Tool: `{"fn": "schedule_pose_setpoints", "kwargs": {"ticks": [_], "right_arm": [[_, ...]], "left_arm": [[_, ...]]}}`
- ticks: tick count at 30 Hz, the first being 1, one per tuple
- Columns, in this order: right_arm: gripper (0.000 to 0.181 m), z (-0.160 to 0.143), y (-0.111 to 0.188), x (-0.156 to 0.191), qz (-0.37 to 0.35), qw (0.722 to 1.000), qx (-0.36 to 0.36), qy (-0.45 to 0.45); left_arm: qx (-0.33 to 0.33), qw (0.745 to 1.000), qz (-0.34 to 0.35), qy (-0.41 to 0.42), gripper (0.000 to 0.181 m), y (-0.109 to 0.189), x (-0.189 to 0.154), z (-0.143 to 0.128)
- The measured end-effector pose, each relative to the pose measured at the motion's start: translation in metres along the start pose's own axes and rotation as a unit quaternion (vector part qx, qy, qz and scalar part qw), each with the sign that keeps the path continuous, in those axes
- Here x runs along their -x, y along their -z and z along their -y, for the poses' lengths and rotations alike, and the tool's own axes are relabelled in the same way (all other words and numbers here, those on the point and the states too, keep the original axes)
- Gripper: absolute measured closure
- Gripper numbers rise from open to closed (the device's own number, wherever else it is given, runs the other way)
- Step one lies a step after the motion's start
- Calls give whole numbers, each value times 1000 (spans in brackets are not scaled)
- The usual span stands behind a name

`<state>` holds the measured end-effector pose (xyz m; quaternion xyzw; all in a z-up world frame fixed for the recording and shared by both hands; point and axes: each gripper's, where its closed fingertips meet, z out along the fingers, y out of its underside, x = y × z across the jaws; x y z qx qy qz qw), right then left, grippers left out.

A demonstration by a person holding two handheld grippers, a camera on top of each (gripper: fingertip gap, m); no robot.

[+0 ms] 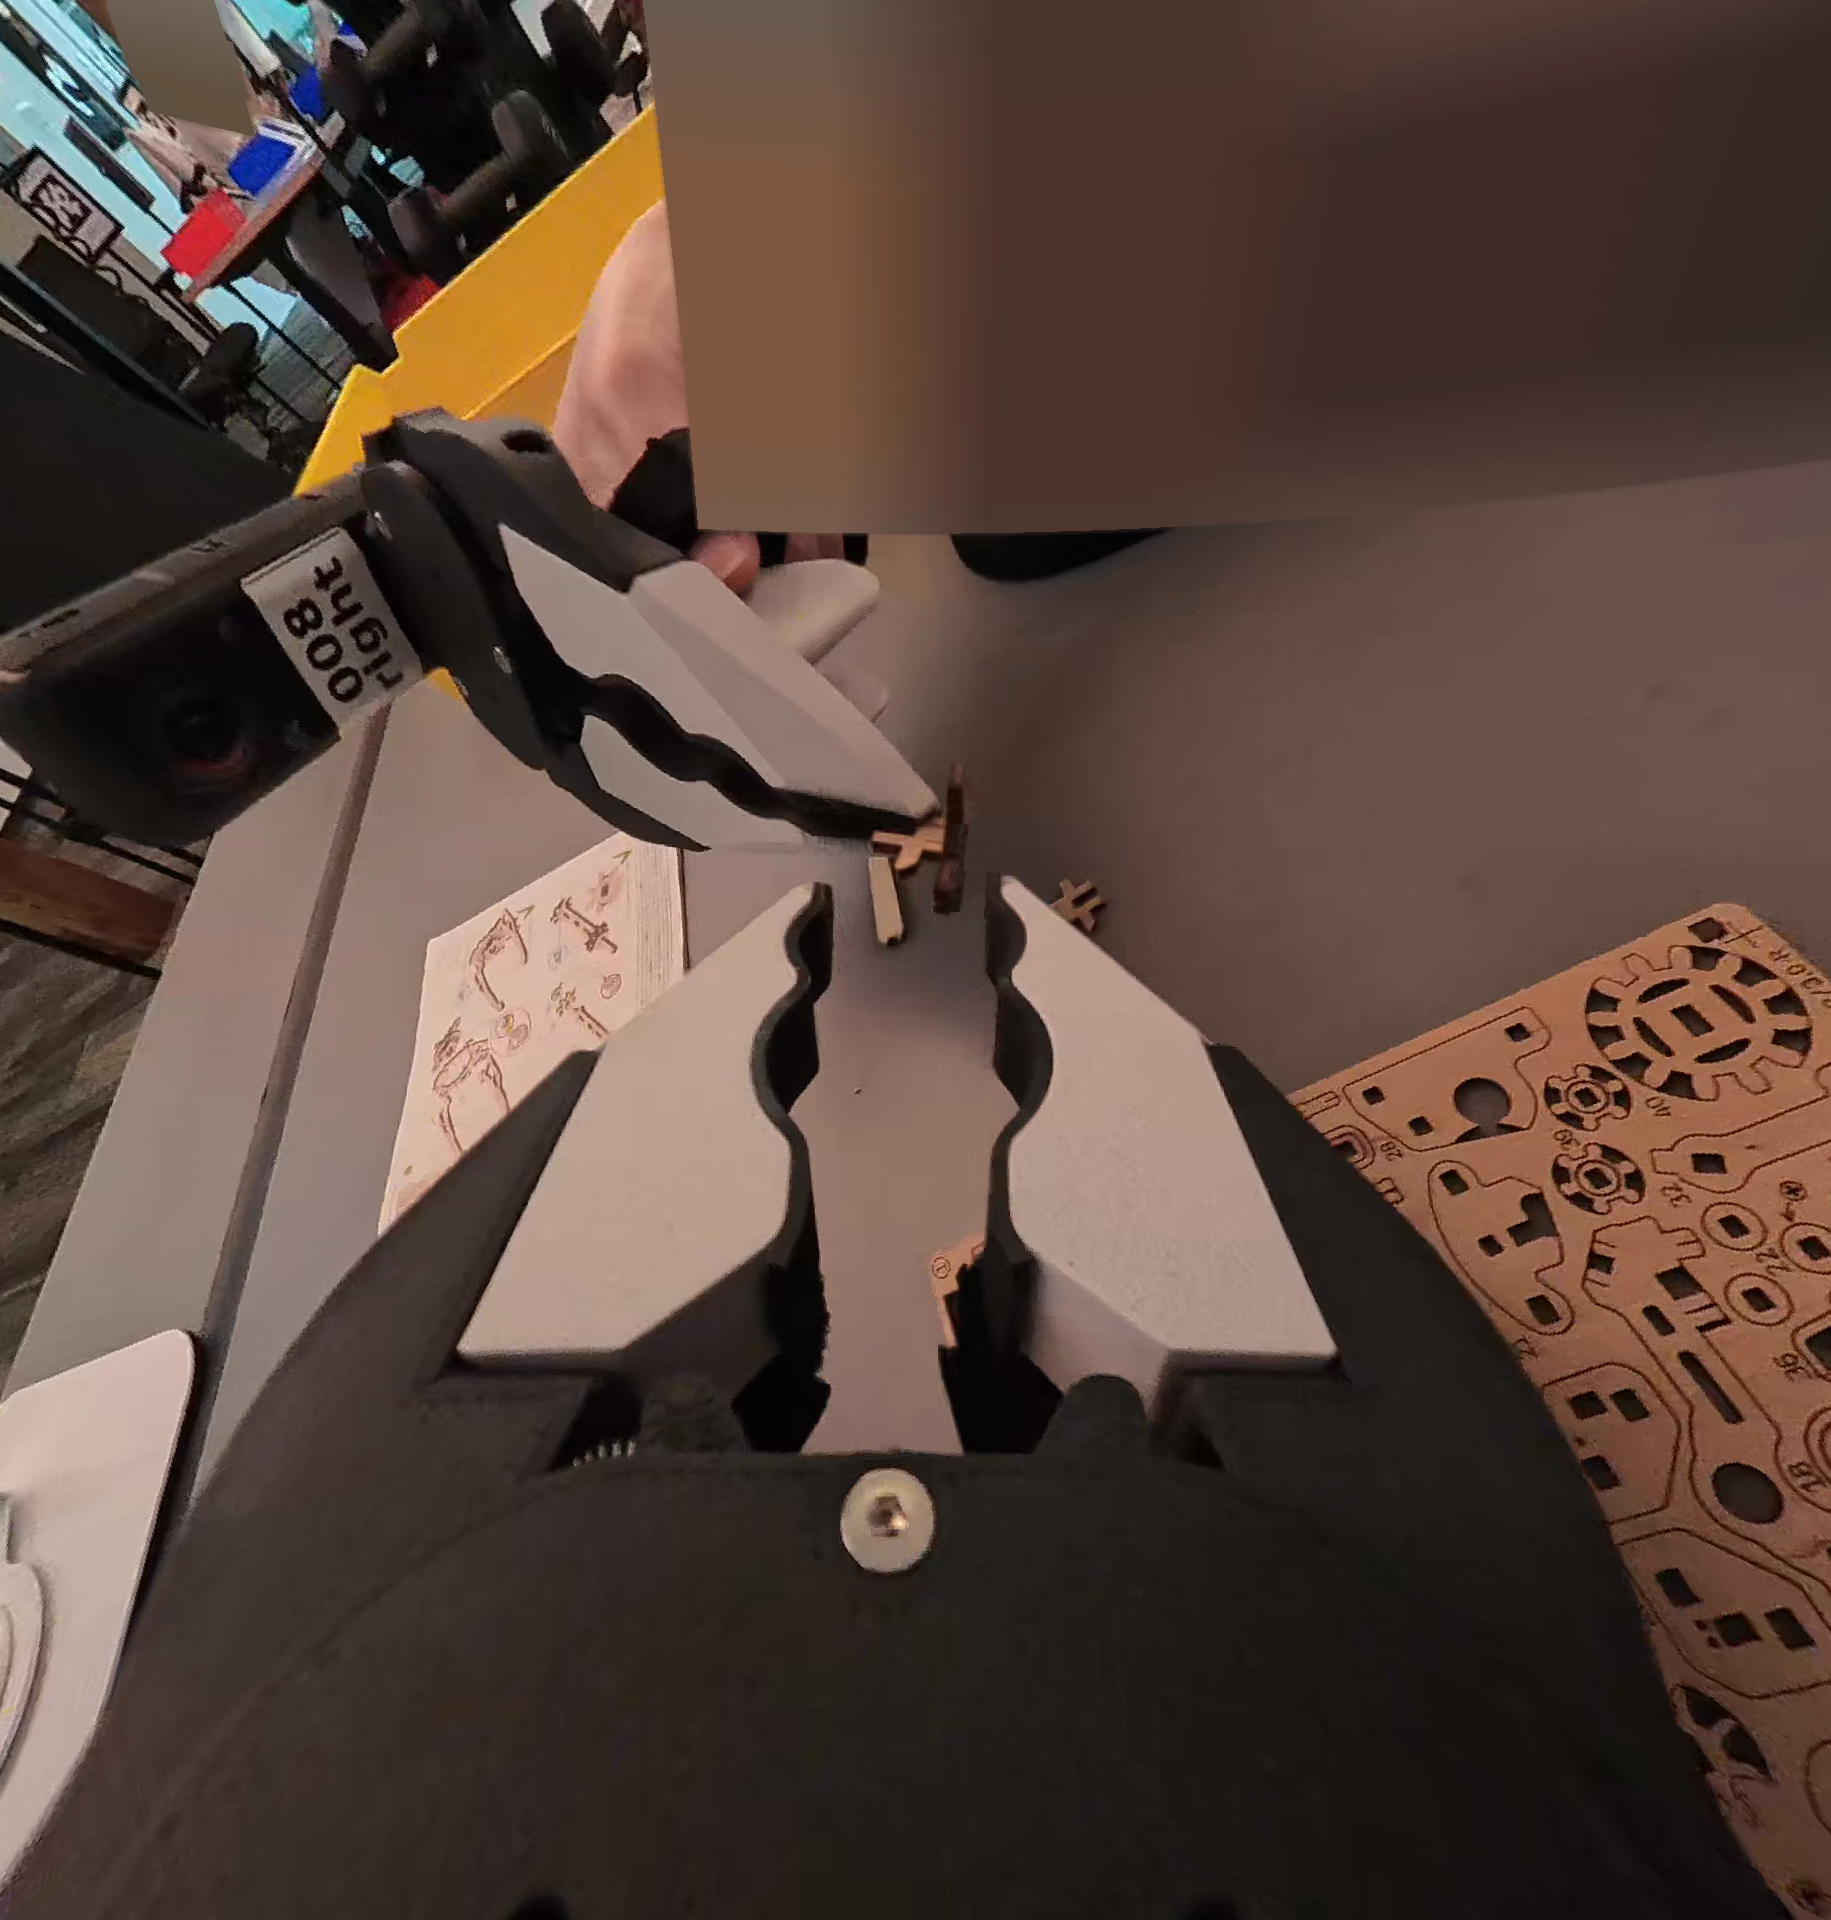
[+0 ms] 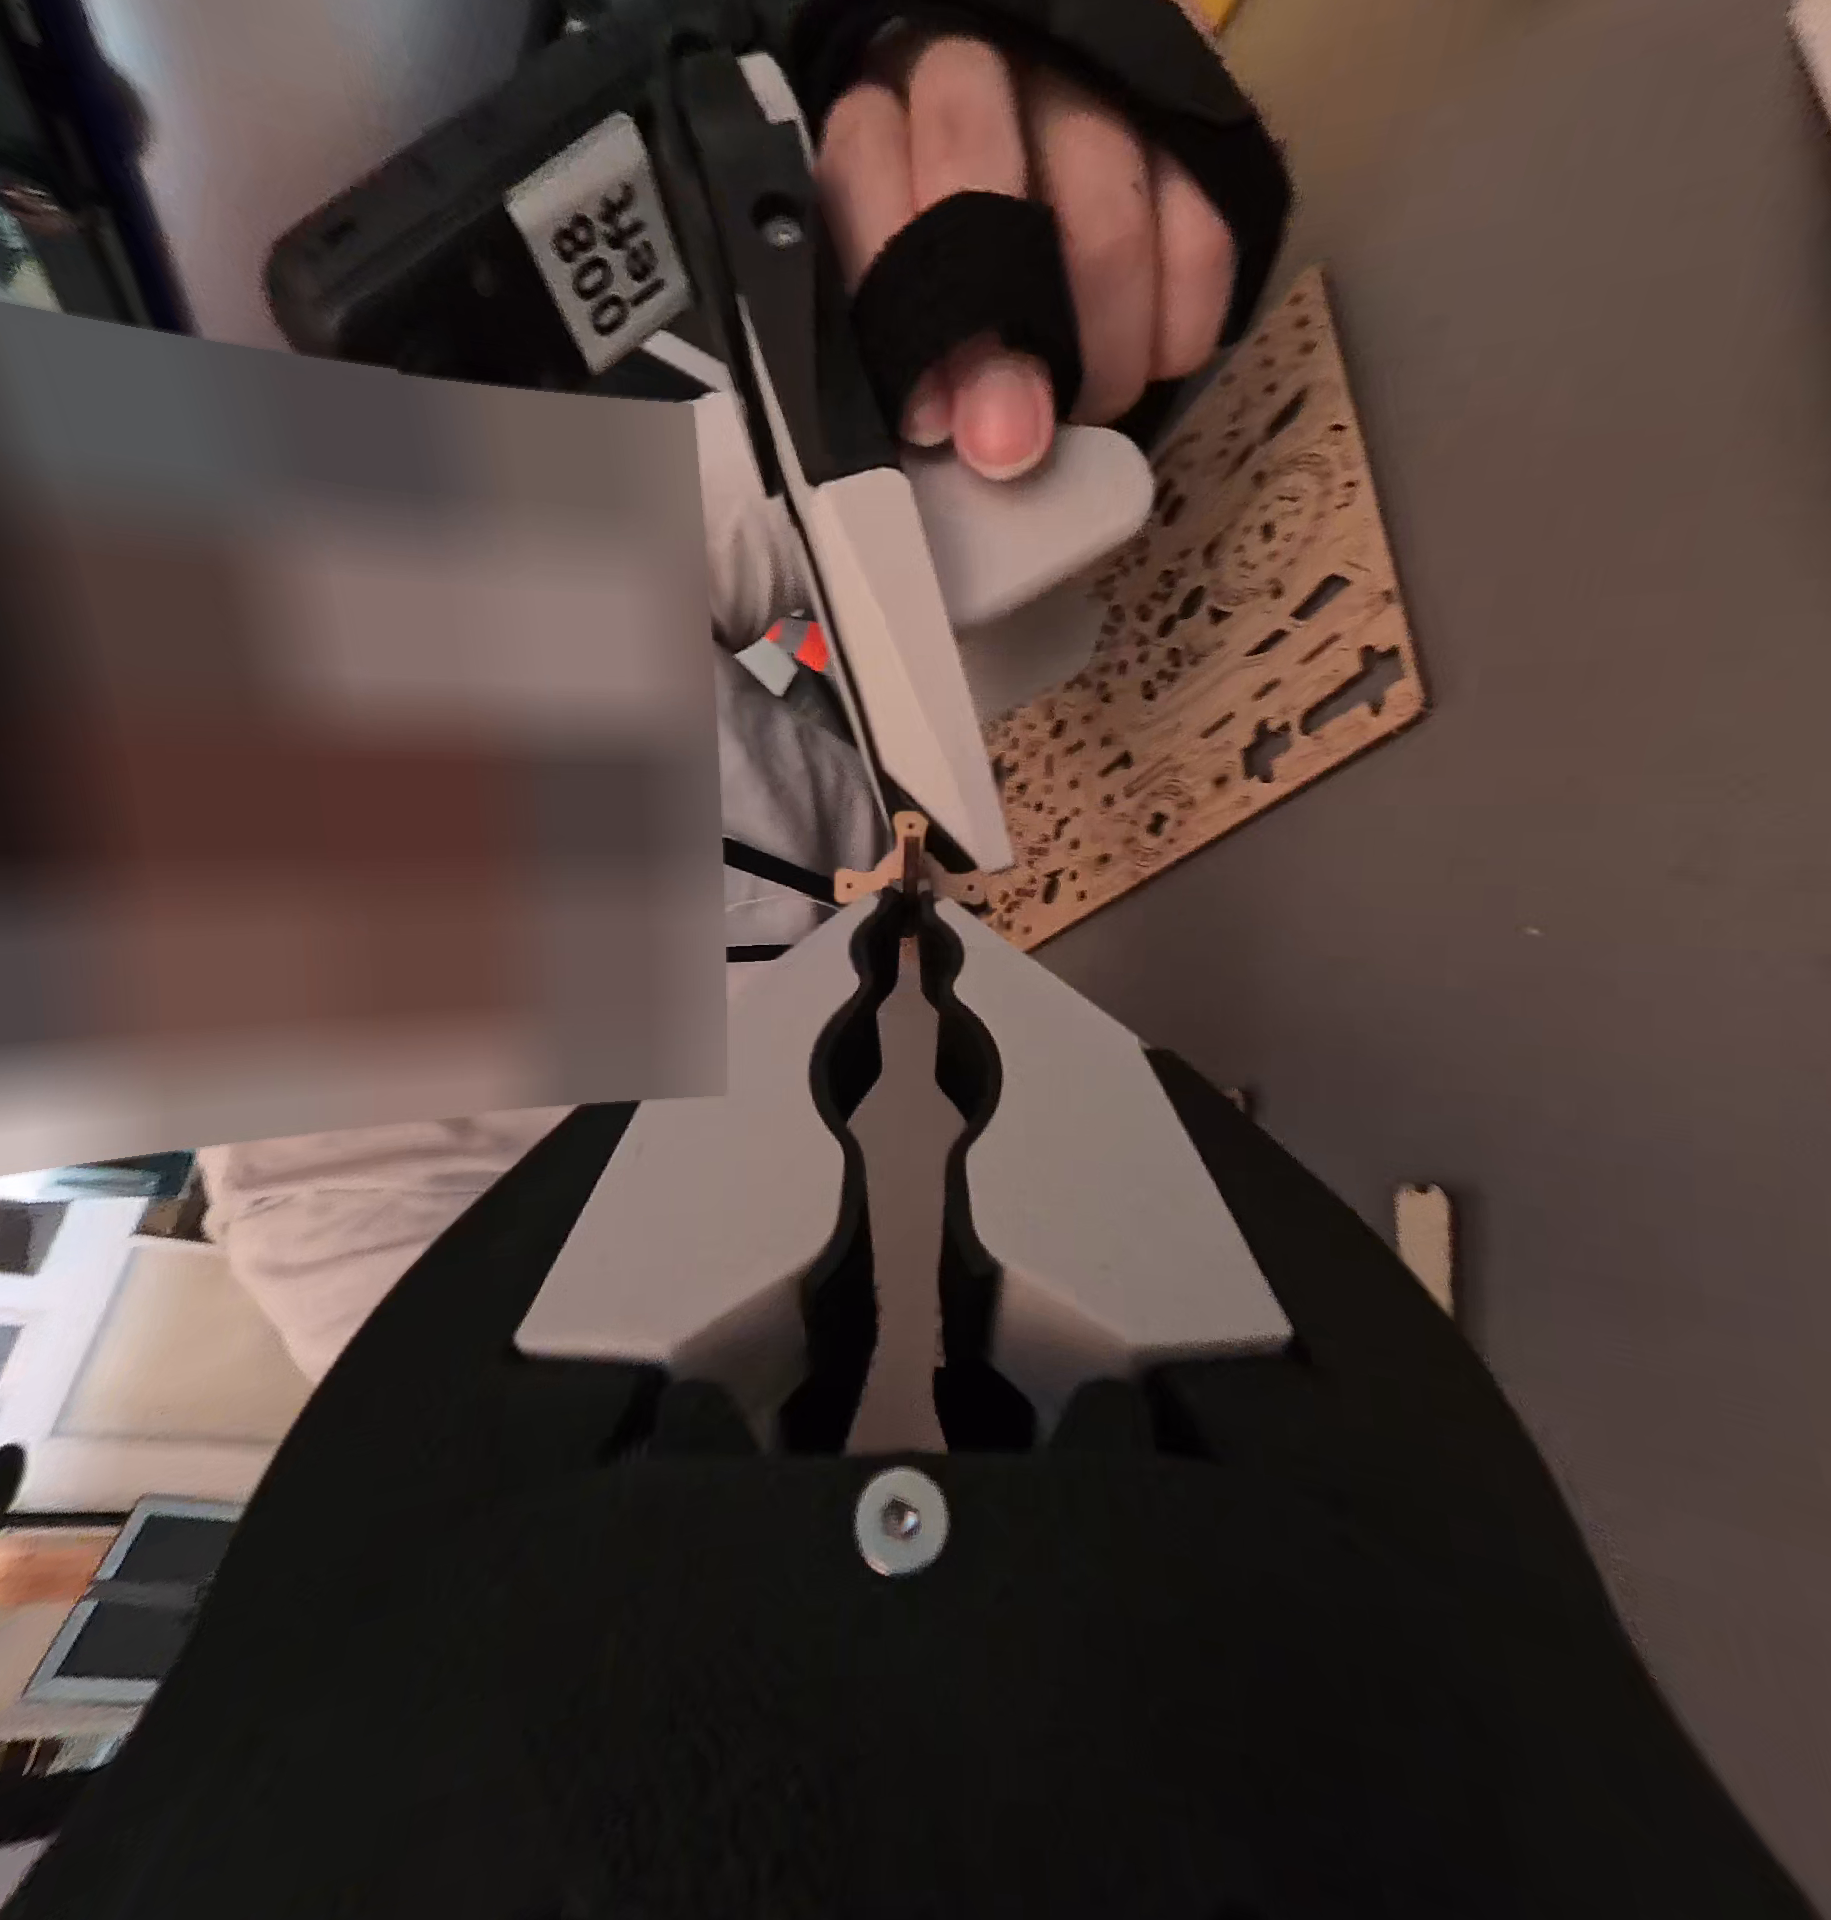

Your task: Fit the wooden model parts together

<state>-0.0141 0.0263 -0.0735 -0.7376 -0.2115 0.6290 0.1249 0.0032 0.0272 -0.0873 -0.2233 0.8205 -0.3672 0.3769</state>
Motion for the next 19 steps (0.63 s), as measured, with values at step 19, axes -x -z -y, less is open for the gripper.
{"fn": "schedule_pose_setpoints", "kwargs": {"ticks": [19], "right_arm": [[181, -9, -4, 4, 13, 999, 30, 15]], "left_arm": [[-11, 1000, -2, -19, 162, -4, -9, 11]]}}
